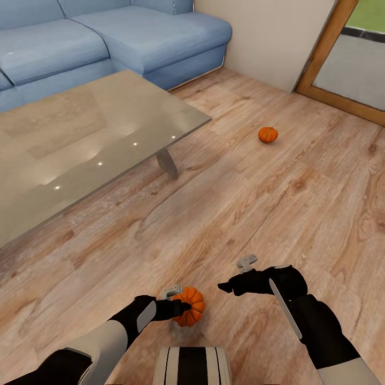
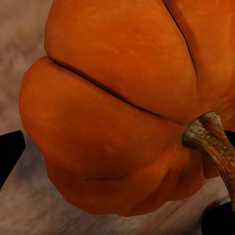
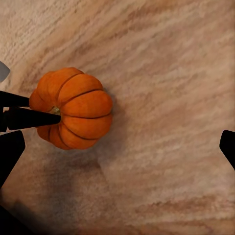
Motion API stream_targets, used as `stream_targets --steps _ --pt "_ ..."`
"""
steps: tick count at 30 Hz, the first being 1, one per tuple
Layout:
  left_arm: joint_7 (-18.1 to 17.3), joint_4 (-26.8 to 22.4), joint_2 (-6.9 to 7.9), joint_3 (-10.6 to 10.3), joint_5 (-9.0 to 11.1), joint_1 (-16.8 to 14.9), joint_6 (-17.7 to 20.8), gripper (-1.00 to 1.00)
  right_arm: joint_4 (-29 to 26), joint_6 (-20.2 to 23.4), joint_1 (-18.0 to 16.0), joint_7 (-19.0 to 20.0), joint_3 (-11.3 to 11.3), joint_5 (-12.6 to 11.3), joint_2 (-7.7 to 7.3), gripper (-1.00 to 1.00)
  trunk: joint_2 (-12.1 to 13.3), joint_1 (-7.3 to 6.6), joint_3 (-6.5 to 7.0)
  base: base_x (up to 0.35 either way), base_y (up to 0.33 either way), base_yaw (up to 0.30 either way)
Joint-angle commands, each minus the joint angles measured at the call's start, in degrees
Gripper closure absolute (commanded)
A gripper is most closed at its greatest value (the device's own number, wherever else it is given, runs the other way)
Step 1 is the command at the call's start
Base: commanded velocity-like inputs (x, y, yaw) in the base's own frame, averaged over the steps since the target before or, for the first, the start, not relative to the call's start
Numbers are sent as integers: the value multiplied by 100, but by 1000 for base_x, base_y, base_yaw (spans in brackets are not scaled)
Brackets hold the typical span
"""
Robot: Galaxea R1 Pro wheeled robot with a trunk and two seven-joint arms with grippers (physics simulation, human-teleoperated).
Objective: Place each of the two pumpkins and all three candles from the living room inside a cabinet in the living room (use any cabinet), then make sure every cabinet is closed, and position the cauldron so it is next to a table in the living room.
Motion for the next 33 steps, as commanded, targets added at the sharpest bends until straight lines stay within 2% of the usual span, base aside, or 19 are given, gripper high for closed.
stream_targets --steps 1,5,6,30,33 --pt "58 -1 7 -68 -124 0 7 -100 -4 22 -4 13 6 10 -4 -100 -1 0 -4 0 0 0" --pt "35 -1 9 -68 -124 0 7 -100 -2 22 -5 13 6 10 -4 -100 -1 0 -4 0 0 0" --pt "23 -1 9 -68 -124 0 6 100 1 22 -4 13 6 10 -4 -100 -1 0 -4 0 0 0" --pt "-20 -16 10 -68 -124 0 2 100 63 22 -4 -19 6 36 -6 -100 -1 0 -4 0 0 0" --pt "-25 -37 10 -68 -124 -3 5 100 84 19 -2 -21 6 36 -8 -100 3 -7 63 0 0 0"
